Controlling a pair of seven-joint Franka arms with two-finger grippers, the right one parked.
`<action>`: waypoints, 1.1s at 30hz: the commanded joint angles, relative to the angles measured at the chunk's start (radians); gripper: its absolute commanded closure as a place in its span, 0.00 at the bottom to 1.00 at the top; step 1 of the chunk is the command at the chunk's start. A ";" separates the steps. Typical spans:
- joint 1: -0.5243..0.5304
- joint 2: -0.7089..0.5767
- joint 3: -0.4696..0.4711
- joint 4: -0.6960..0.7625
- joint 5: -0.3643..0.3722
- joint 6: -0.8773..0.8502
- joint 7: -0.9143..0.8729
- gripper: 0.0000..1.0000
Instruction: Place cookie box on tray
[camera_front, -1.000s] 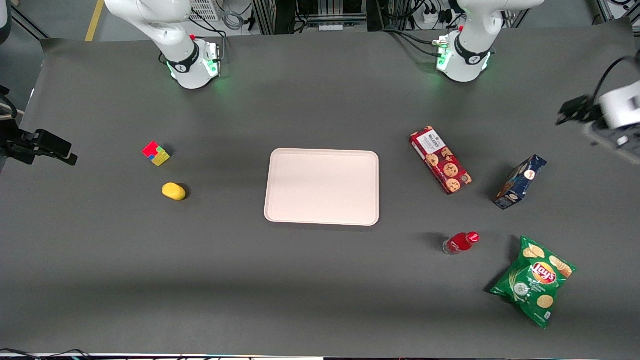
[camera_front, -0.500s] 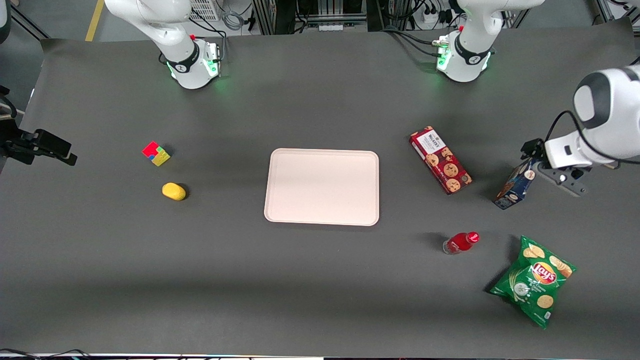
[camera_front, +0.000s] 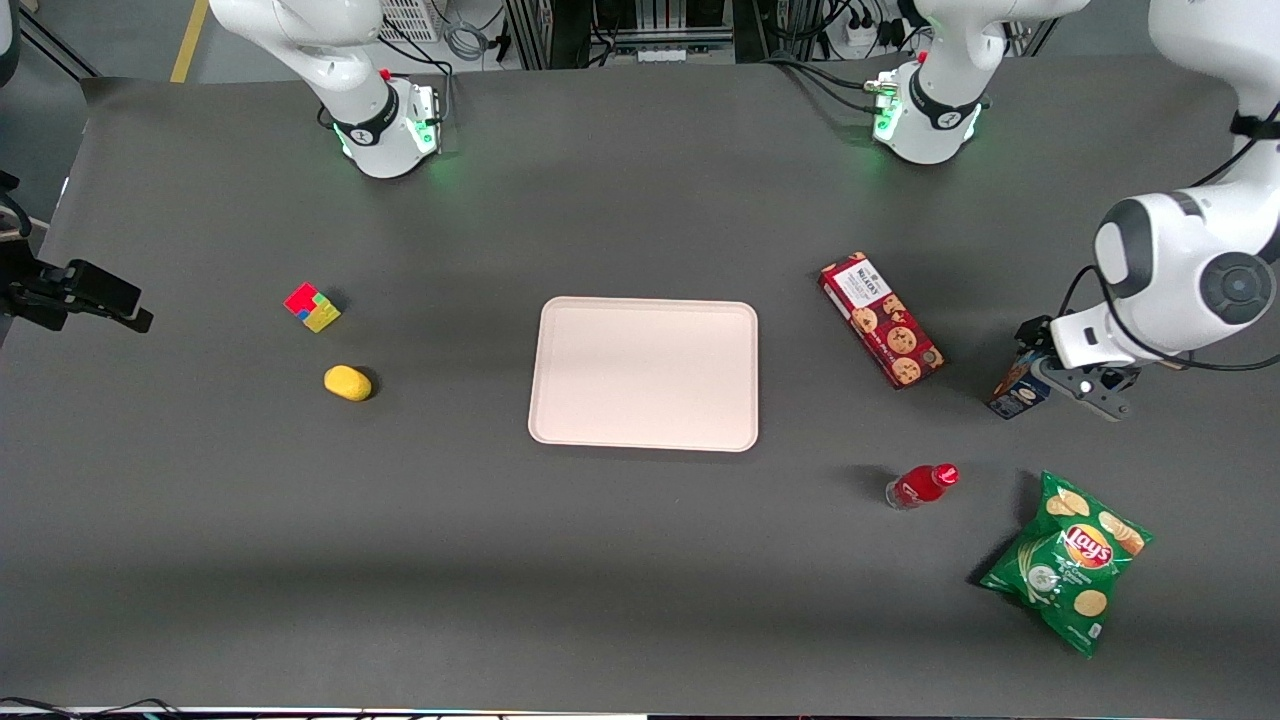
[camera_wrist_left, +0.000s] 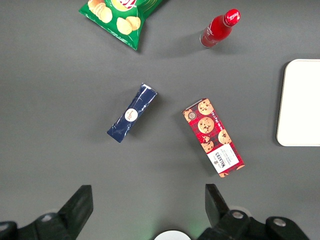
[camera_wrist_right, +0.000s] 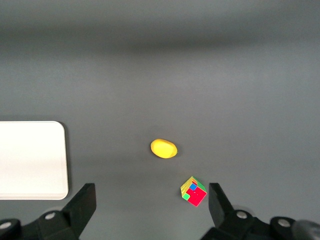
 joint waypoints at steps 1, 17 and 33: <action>0.000 -0.072 0.000 0.145 -0.007 -0.249 -0.033 1.00; -0.004 -0.105 -0.036 0.825 -0.049 -1.038 -0.322 1.00; -0.007 -0.164 -0.430 0.889 -0.165 -1.198 -1.020 1.00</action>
